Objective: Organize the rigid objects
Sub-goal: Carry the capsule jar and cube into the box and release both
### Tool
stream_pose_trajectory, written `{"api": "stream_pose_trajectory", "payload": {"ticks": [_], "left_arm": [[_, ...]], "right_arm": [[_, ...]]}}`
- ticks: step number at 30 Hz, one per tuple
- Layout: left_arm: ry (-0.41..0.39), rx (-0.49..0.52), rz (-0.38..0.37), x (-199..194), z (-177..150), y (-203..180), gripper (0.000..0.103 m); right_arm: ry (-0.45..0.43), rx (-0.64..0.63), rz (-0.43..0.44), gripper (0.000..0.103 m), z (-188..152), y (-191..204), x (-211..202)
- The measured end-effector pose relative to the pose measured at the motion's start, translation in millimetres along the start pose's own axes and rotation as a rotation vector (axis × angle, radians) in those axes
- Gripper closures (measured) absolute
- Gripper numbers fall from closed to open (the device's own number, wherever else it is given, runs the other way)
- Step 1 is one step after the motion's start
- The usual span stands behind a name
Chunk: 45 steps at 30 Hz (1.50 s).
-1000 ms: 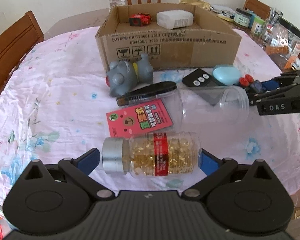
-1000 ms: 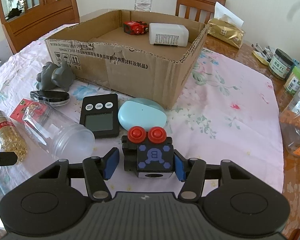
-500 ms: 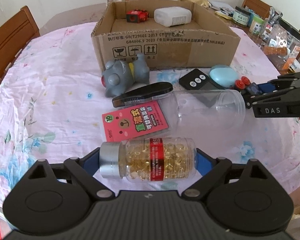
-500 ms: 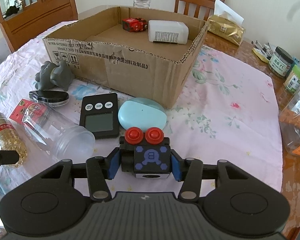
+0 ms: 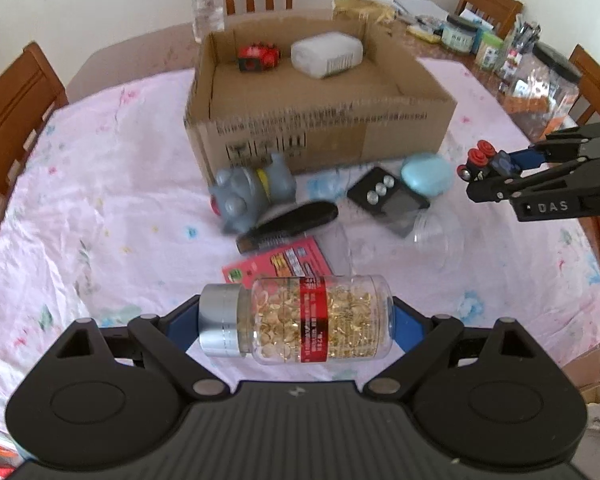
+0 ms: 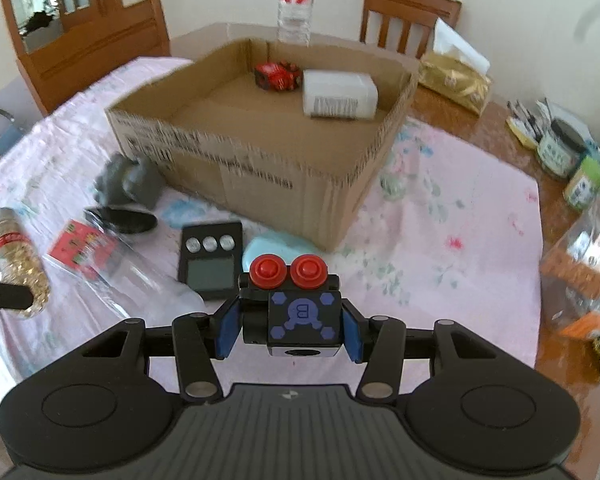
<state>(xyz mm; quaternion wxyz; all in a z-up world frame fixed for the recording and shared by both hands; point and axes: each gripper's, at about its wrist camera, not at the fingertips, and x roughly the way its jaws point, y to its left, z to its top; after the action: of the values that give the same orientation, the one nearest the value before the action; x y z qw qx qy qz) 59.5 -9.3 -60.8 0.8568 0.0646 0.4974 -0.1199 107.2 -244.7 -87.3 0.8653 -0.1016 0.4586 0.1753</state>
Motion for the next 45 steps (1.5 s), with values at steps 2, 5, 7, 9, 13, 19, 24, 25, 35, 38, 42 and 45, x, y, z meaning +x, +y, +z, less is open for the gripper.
{"api": "stream_pose_trajectory", "payload": {"ticks": [2,5,7,9,13,19,24,25,35,38,42,45], "left_arm": [[-0.013,0.009,-0.003,-6.9,8.8,3.0,0.010],[-0.042,0.027,-0.006,-14.9,24.3,6.5,0.010],[-0.066,0.036,-0.008,-19.2,34.5,9.0,0.010],[-0.083,0.046,-0.006,-21.7,43.8,11.0,0.010],[-0.124,0.068,0.005,-24.4,62.1,17.2,0.010],[-0.166,0.079,0.004,-22.7,90.0,32.5,0.010],[-0.195,0.093,0.005,-16.4,113.2,44.4,0.010],[-0.198,0.098,0.002,-14.4,117.7,46.2,0.010],[-0.187,0.174,-0.030,26.5,169.7,50.9,0.010],[-0.173,0.204,-0.037,44.8,185.8,47.5,0.010],[-0.157,0.238,-0.042,65.0,202.0,43.2,0.010],[-0.157,0.255,-0.032,79.5,215.0,40.6,0.010]], "right_arm": [[-0.018,-0.008,0.014,0.047,9.7,-2.0,-10.7],[-0.055,-0.019,0.019,0.047,25.8,-4.2,-24.2],[-0.082,-0.026,0.019,0.047,38.3,-4.4,-31.4],[-0.115,-0.032,0.024,0.047,51.1,-4.3,-36.6],[-0.150,-0.043,0.028,0.047,77.4,-2.1,-33.5],[-0.140,-0.025,0.025,0.047,108.0,-2.0,-5.6],[-0.120,0.011,-0.020,0.032,118.2,-4.3,18.0],[-0.125,0.021,-0.036,0.015,118.8,-4.3,18.7],[-0.163,0.174,-0.102,0.000,104.6,-4.4,-9.1],[-0.156,0.200,-0.139,0.000,96.5,-0.8,-15.9],[-0.160,0.241,-0.176,0.000,88.5,0.4,-25.6],[-0.156,0.281,-0.202,0.000,81.7,-1.9,-31.4]]}}
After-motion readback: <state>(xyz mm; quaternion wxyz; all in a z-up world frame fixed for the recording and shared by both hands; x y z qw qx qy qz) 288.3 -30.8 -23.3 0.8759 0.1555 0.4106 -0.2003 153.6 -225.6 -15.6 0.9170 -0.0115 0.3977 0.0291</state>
